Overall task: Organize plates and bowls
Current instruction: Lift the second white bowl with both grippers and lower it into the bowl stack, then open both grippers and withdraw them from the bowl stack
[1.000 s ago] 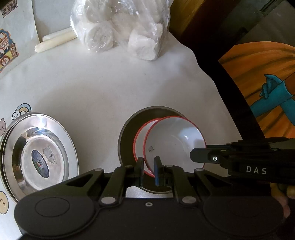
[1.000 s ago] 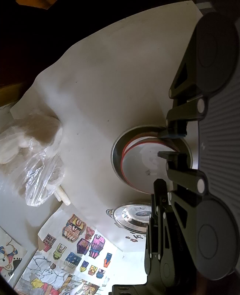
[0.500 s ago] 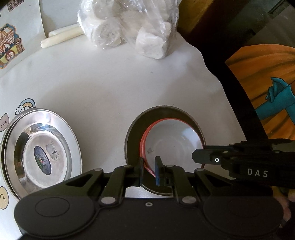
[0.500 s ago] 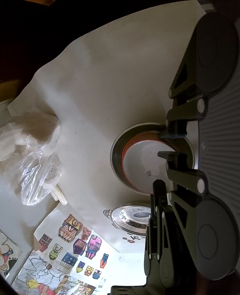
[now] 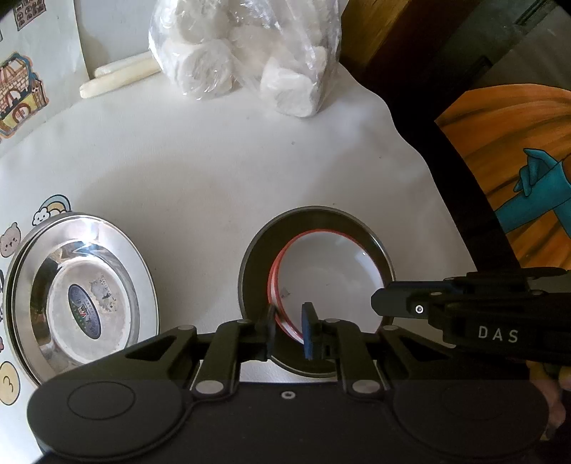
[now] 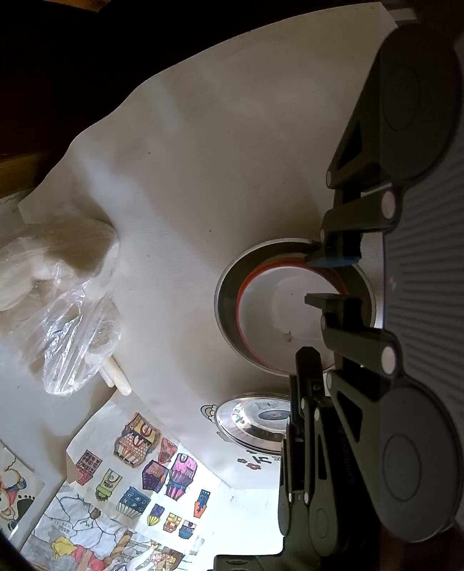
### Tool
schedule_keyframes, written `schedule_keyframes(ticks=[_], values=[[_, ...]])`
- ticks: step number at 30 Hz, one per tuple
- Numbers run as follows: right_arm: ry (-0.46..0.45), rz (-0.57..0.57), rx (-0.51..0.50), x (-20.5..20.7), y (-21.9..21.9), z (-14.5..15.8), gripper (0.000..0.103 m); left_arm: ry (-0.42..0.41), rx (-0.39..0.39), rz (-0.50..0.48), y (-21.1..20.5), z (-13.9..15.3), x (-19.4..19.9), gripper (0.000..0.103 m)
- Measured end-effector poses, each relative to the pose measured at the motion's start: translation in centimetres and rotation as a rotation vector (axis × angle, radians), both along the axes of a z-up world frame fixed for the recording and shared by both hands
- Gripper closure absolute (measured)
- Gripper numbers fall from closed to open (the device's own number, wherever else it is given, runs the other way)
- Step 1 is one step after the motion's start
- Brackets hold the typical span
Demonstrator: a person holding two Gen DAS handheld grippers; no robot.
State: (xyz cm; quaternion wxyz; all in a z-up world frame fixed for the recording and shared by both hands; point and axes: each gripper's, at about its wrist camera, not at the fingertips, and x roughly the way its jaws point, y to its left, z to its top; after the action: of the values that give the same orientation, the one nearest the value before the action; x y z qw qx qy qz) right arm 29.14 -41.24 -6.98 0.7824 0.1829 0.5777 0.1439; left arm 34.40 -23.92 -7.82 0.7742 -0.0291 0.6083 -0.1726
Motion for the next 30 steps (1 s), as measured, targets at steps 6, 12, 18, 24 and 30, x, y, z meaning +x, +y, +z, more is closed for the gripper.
schedule_keyframes(ticks=[6,12,18,24,30], values=[[-0.013,-0.006,-0.006,-0.2,-0.3,0.3,0.081,-0.016,-0.007,0.012,0.3,0.6,-0.4,0.085],[-0.025,-0.011,-0.011,-0.3,-0.9,0.6,0.08,-0.053,-0.025,0.038,0.8,1.6,-1.0,0.083],[-0.061,0.009,-0.037,-0.5,-1.3,1.9,0.073,-0.084,-0.038,0.103,2.3,2.5,-1.5,0.078],[-0.087,0.035,-0.056,0.1,-1.8,2.7,0.044,-0.098,-0.042,0.189,3.6,3.1,-1.9,0.042],[-0.098,0.079,-0.07,0.9,-2.0,3.0,0.016,-0.109,-0.055,0.271,4.4,3.3,-2.4,0.018]])
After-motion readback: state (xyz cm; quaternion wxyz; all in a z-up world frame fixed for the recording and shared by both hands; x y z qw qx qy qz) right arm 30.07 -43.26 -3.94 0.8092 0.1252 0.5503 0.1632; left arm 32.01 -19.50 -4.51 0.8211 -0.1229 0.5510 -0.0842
